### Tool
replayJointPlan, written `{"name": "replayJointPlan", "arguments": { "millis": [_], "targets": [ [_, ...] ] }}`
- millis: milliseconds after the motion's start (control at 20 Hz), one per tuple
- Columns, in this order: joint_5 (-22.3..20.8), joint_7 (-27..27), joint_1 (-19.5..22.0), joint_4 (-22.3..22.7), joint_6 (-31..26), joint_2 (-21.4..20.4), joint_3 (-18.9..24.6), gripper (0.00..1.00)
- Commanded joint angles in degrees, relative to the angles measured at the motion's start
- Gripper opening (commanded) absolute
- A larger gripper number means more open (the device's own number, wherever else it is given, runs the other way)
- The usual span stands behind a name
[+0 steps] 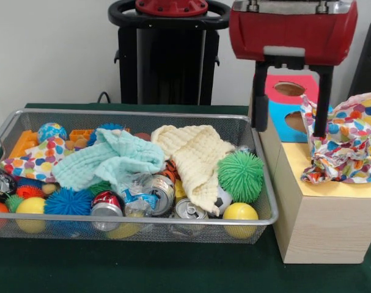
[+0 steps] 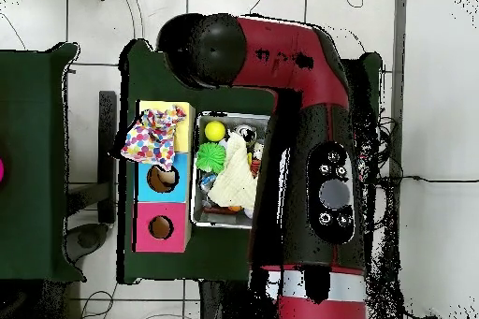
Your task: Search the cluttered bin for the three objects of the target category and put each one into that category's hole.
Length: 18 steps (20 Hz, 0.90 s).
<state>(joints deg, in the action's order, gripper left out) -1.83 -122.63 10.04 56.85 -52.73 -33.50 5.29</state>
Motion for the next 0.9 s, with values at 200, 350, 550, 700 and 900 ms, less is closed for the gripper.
{"name": "replayJointPlan", "arguments": {
  "millis": [200,350,550,700,900],
  "targets": [
    [-0.93,14.40,3.35,10.60,0.44,-0.61,9.90,1.00],
    [-1.98,13.64,3.40,10.37,-0.04,-0.66,10.12,1.00],
    [-2.56,13.40,3.80,10.38,-0.18,-0.70,10.86,1.00],
    [-2.75,13.24,3.92,10.22,-0.40,-0.61,11.13,1.00],
    [-3.14,12.96,4.01,10.25,-0.48,-0.67,11.34,1.00]
  ]
}}
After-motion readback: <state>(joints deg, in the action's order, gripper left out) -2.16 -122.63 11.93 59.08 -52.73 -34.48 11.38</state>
